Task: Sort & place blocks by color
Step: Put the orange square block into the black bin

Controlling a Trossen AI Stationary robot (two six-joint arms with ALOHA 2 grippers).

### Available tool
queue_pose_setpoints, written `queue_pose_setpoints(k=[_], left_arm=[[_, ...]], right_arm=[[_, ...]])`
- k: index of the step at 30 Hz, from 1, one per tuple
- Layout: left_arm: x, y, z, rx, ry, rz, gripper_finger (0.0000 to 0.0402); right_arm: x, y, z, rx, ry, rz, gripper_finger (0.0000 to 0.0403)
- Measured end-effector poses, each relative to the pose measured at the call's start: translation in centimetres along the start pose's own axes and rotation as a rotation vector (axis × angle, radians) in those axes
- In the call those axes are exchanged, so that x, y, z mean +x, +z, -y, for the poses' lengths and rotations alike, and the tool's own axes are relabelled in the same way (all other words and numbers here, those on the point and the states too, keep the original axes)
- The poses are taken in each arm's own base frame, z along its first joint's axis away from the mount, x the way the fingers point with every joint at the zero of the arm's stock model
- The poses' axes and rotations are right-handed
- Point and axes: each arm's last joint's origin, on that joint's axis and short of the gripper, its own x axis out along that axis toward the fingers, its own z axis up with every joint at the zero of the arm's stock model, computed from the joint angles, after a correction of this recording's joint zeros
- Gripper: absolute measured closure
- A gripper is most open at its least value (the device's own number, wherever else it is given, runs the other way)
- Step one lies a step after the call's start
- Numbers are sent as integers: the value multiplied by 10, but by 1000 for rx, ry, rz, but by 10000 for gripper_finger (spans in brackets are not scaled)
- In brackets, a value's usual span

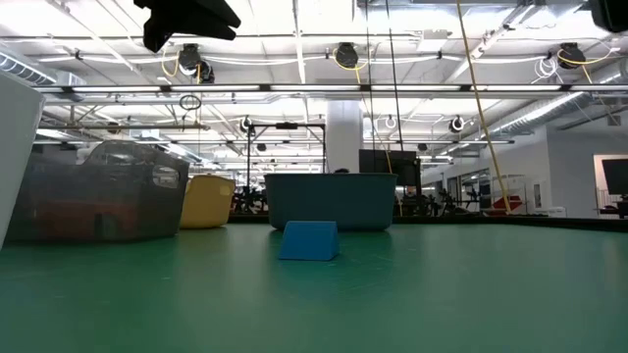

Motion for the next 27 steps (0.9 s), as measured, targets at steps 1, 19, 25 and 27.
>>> queue_pose_setpoints(k=[1, 19, 25, 27], left_arm=[[0, 0, 0, 0, 1, 0, 309], [0, 0, 0, -42, -2, 2, 309], [0, 0, 1, -41, -3, 1, 309], [0, 0, 0, -39, -1, -2, 309]], right_arm=[[1, 0, -3, -4, 28, 9, 211], [4, -2, -68, -200, -28, 32, 218], [6, -1, -44, -192, -331, 56, 218], [12, -2, -32, -155, -398, 55, 218]])
